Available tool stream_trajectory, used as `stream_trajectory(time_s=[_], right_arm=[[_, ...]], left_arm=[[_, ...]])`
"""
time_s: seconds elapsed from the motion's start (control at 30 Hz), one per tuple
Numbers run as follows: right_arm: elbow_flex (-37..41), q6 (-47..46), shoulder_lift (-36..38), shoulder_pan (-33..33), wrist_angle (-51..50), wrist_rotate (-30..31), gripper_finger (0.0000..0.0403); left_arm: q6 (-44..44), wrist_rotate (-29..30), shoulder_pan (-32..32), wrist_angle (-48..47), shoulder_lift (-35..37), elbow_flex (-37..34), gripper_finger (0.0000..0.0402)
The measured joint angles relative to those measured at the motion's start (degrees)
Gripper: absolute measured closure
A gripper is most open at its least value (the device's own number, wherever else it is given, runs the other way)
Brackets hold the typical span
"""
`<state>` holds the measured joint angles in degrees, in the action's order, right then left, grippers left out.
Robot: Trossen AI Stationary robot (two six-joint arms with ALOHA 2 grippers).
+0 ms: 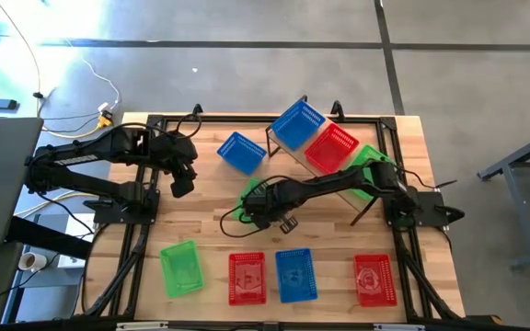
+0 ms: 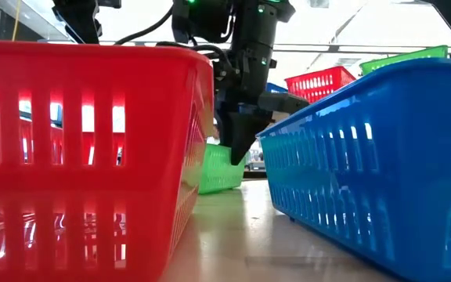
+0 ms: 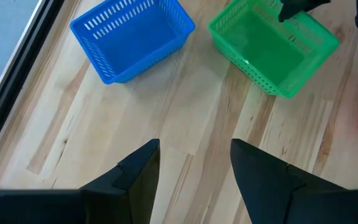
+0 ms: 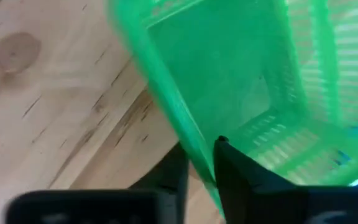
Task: Stack baskets on shelf by color
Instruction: Stack the top green basket on the green basket on the shelf
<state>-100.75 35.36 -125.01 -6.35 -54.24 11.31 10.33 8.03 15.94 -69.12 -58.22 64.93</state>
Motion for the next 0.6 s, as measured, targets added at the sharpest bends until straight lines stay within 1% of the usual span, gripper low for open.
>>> stream_trajectory(time_s=[0.07, 0.1, 0.2, 0.37, 0.5, 0.6], right_arm=[[0.0, -0.6, 0.1, 0.1, -0.5, -0.1, 0.0385], [0.0, -0.7, 0.1, 0.1, -0.7, -0.3, 0.0394], [0.0, -0.6, 0.1, 0.1, -0.7, -0.4, 0.039], [-2.0, -0.6, 0.2, -0.3, -2.6, -1.9, 0.0398], [-5.6, -1.0, 0.2, -0.9, -4.1, -1.7, 0.04], [-8.9, -3.6, 0.2, -1.3, -5.2, -1.8, 0.0401]], left_arm=[[0.0, 0.0, 0.0, 0.0, 0.0, 0.0, 0.0216], [0.0, 0.0, 0.0, 0.0, 0.0, 0.0, 0.0216], [0.0, 0.0, 0.0, 0.0, 0.0, 0.0, 0.0216], [-0.9, 0.0, 0.0, 0.0, 0.0, 0.0, 0.0216], [-1.0, 0.0, 0.0, 0.0, 0.0, 0.0, 0.0216], [-1.0, 0.0, 0.0, 0.0, 0.0, 0.0, 0.0216]])
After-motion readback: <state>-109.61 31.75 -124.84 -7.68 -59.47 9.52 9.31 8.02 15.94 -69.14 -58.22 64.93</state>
